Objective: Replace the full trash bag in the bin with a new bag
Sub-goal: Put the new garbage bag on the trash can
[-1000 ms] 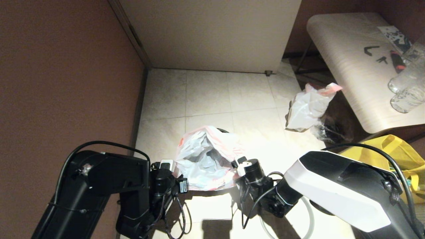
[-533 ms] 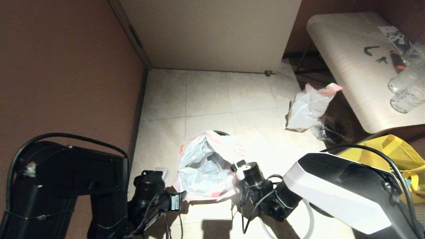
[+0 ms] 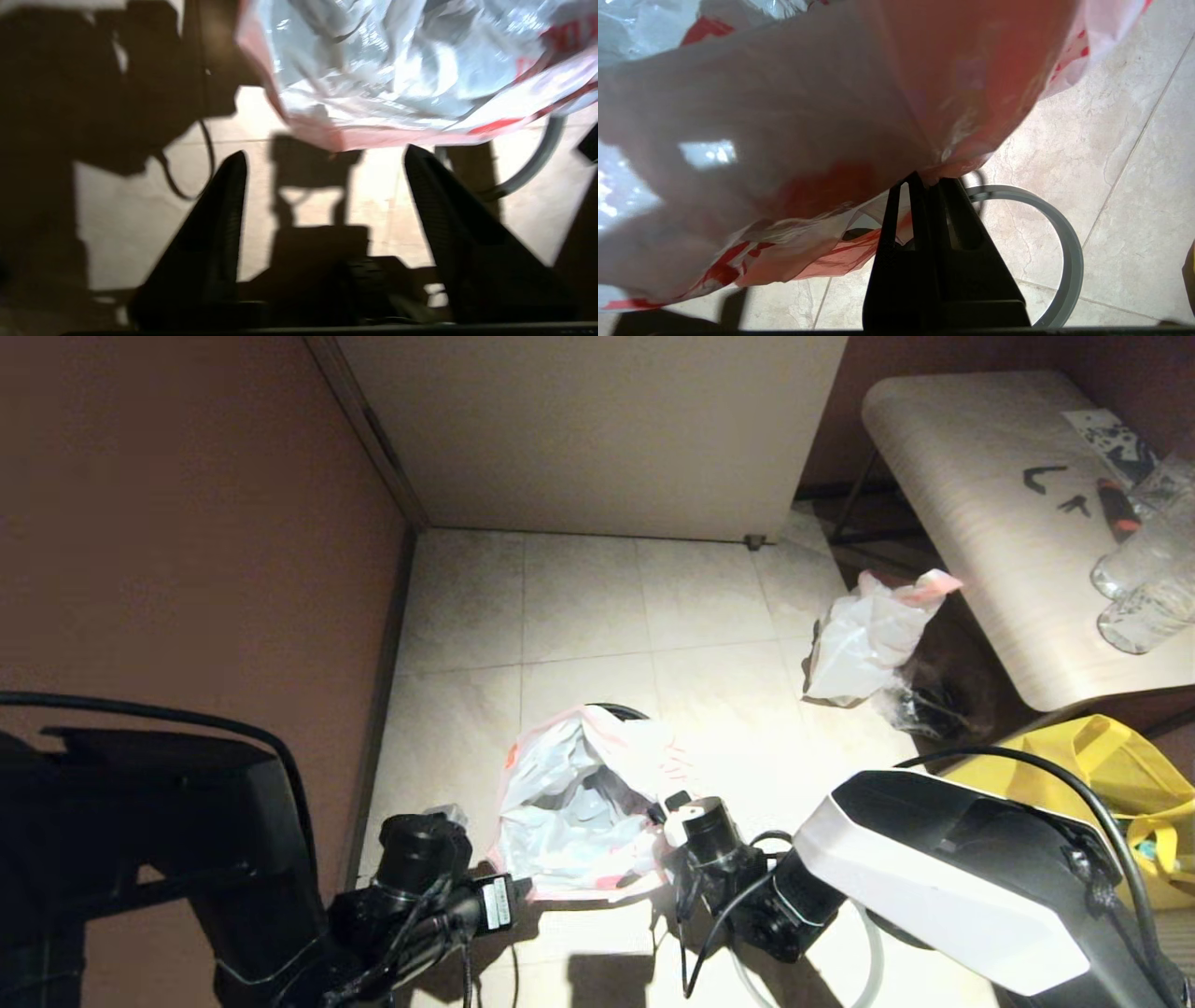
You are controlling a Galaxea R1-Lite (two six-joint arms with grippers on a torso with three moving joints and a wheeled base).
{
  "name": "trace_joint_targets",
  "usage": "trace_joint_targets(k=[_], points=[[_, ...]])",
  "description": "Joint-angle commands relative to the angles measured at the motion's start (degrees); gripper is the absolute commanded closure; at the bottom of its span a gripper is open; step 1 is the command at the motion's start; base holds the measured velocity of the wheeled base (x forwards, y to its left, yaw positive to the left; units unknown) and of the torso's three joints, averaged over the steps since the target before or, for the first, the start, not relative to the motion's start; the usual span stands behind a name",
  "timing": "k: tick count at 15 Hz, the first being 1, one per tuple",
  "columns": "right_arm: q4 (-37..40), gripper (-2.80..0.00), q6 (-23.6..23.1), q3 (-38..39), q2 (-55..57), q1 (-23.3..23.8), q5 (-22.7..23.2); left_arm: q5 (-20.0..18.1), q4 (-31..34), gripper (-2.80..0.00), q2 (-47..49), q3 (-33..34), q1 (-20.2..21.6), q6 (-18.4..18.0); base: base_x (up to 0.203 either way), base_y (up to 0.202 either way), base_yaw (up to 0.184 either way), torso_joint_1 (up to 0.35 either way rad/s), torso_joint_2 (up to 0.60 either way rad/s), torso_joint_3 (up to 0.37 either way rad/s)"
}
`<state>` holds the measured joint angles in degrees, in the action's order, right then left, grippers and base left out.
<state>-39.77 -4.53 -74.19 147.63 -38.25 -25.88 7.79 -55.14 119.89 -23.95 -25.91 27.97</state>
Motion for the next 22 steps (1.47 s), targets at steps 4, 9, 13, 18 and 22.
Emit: trace_joint_targets(k=[4,9,13,18,22], points=[[-0.22,0.0,-0.21,-0.25,0.81,0.11,-0.13,0.0,29.6,0.0,-2.1,-22.3,-2.77,8.86,0.0,0.0,0.0,0.0,0.0,0.0],[-0.22,0.0,-0.3,-0.49,1.69,0.11,-0.13,0.03,38.81,-2.8,2.07,-28.57,-3.3,15.29,0.0,0.0,0.0,0.0,0.0,0.0],[-0.14,0.0,-0.39,-0.87,2.04,0.11,-0.13,0.02,37.91,-2.8,3.36,-29.05,-1.26,15.36,0.0,0.0,0.0,0.0,0.0,0.0],[-0.22,0.0,-0.3,-0.95,1.52,0.11,-0.05,0.87,37.63,-2.8,10.35,-36.36,-0.99,14.98,0.0,0.0,0.0,0.0,0.0,0.0],[-0.22,0.0,-0.21,-0.73,0.93,0.02,-0.05,3.67,37.51,0.0,12.91,-38.46,-0.29,14.79,0.0,0.0,0.0,0.0,0.0,0.0]])
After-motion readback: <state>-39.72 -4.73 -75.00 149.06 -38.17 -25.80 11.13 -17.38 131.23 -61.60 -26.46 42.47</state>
